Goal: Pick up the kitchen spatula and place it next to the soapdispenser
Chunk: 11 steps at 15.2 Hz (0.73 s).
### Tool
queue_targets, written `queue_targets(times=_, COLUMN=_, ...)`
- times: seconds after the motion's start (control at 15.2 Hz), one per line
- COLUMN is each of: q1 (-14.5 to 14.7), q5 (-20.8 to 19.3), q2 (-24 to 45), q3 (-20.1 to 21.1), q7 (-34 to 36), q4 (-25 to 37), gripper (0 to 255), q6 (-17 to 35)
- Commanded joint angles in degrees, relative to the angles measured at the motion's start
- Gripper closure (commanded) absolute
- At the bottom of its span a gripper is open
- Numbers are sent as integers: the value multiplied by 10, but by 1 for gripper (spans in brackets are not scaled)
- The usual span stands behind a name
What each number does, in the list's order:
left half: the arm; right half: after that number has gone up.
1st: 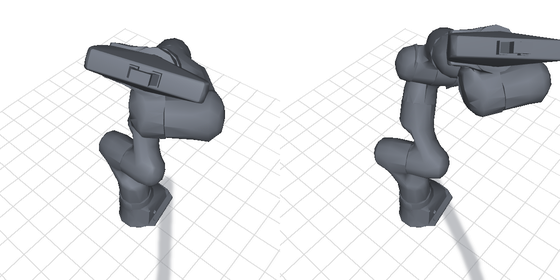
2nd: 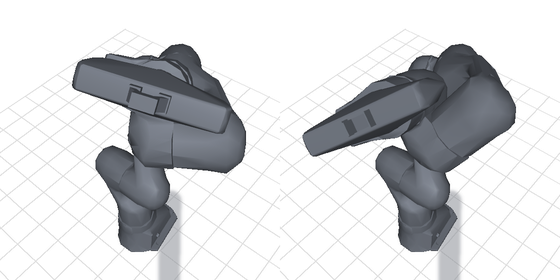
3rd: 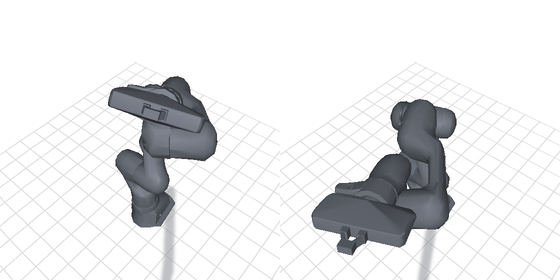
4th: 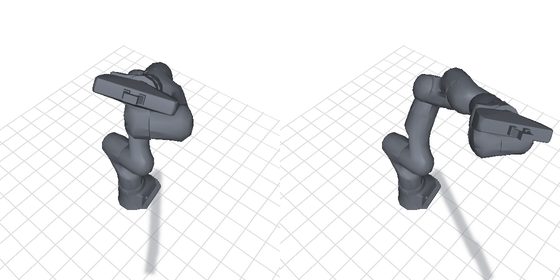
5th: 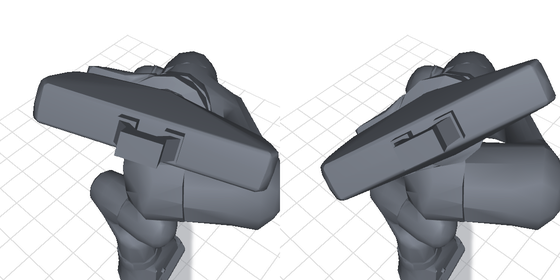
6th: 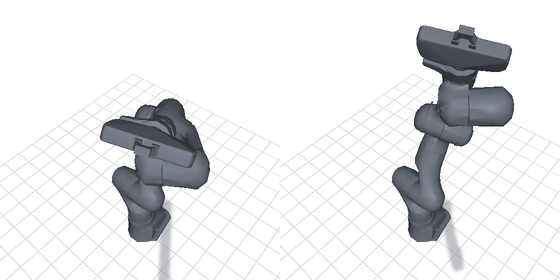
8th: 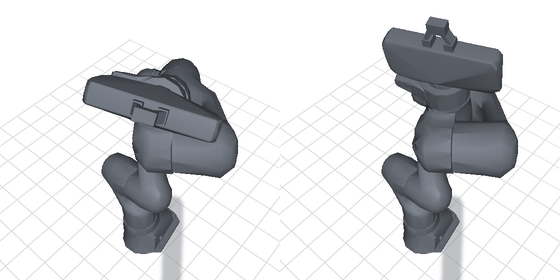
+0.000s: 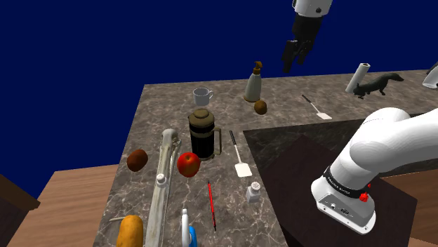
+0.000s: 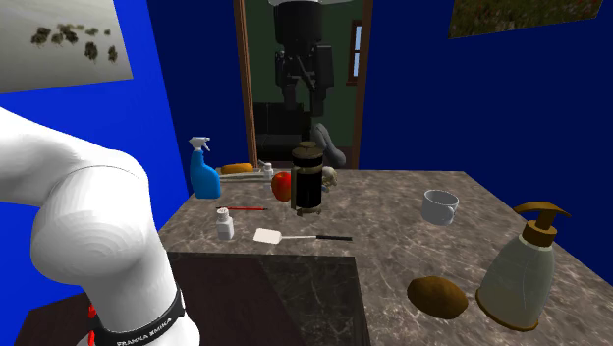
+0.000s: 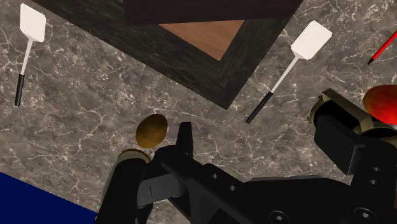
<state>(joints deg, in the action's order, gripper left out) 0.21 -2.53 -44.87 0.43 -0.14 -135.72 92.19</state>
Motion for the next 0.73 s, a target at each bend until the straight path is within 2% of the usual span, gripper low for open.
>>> queue_targets(times=0.0, q1=0, q5=0, q2=0, q3=0, q7=0, q4=0, gripper=0, q6=0)
queue_targets(times=0.33, q1=-4, q5=27, q2=-3, q3=37, q7=79, q4=-90, gripper=0, q6=89)
queue_targets(times=0.66, q1=-4, q5=57, q2=22, q3=78, q7=157, q4=-161, gripper=0, q6=189)
